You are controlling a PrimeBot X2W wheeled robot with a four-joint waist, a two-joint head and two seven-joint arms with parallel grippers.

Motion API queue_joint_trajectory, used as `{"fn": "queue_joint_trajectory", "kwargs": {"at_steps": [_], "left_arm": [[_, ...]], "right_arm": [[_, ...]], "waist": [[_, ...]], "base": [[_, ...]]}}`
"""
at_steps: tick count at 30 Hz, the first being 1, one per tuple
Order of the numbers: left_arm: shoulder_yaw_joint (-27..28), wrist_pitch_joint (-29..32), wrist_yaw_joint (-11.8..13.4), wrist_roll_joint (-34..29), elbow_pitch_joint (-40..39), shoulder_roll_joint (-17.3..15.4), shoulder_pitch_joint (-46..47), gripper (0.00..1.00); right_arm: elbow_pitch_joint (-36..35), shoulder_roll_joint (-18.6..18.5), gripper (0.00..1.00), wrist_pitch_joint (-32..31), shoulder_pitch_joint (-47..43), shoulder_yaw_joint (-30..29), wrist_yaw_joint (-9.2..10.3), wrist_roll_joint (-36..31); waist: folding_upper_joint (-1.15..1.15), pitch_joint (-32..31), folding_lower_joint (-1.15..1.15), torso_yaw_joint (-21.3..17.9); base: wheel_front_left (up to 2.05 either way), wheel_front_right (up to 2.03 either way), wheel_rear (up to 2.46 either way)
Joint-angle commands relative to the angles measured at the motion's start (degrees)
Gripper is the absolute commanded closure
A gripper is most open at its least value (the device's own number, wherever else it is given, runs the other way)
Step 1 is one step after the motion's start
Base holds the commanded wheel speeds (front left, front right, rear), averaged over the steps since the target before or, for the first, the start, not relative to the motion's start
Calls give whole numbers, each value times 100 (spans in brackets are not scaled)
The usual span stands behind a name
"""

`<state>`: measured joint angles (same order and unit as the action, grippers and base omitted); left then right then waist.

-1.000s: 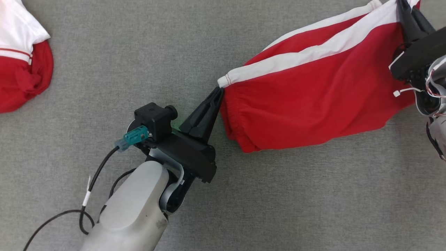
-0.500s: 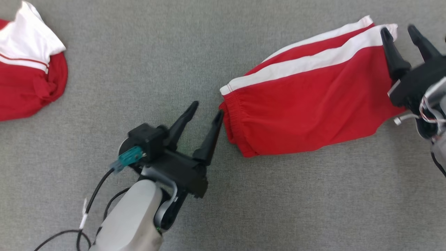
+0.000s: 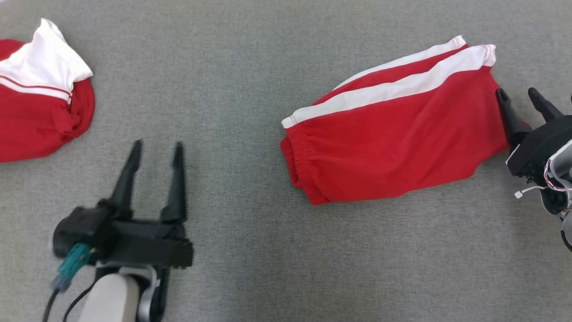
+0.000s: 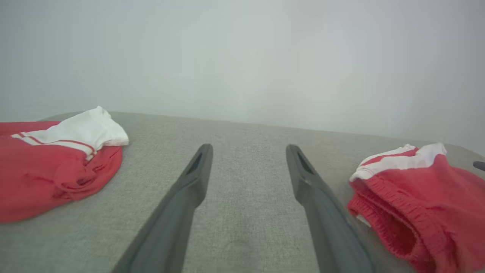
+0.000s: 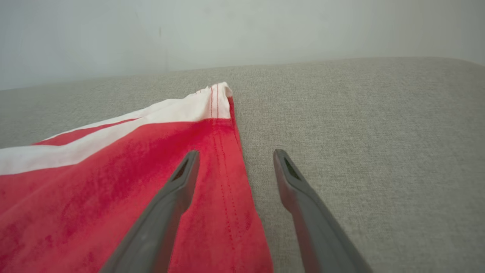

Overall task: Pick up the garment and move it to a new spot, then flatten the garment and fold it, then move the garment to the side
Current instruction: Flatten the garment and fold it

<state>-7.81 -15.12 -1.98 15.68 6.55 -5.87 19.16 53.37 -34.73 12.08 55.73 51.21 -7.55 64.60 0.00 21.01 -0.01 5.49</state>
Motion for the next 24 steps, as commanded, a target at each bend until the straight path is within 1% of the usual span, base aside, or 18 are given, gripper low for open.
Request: {"fn": "queue_joint_trajectory", "kwargs": {"at_steps": [1,5,9,10,11,12,14,17,19,24], "left_arm": [[140,-4,0,-72,-64,42,-140,0],[601,-4,-50,-317,-224,151,-407,0],[879,-4,-104,-473,-370,245,-565,0],[929,-4,-146,-478,-366,251,-593,0],[967,-4,-163,-505,-362,262,-608,0],[992,-4,-192,-523,-364,274,-620,0],[1028,-4,-194,-573,-372,286,-676,0],[1072,-4,-256,-605,-315,294,-700,0],[1049,-4,-247,-585,-299,298,-750,0],[1080,-4,-305,-616,-208,296,-928,0]], "right_arm": [[48,29,0,-4,-30,27,13,53],[238,117,0,-164,-18,152,13,174],[434,219,0,-570,-37,330,13,257],[454,256,6,-665,-52,366,13,295],[459,272,60,-744,-45,408,13,312],[456,286,100,-773,-38,430,13,346],[445,322,100,-765,-38,422,13,435],[436,291,100,-674,-99,399,13,583],[380,264,100,-568,-204,381,13,662],[123,97,100,-319,-656,420,13,923]], "waist": [[0,59,1,54],[0,123,1,137],[0,151,1,182],[0,152,1,185],[0,149,1,185],[0,139,1,179],[0,90,1,144],[0,-37,1,66],[0,-159,1,2],[0,-533,1,-223]], "base": [[0,0,0],[0,0,0],[0,0,0],[0,0,0],[0,0,0],[0,0,0],[0,0,0],[0,0,0],[0,0,0],[0,0,0]]}}
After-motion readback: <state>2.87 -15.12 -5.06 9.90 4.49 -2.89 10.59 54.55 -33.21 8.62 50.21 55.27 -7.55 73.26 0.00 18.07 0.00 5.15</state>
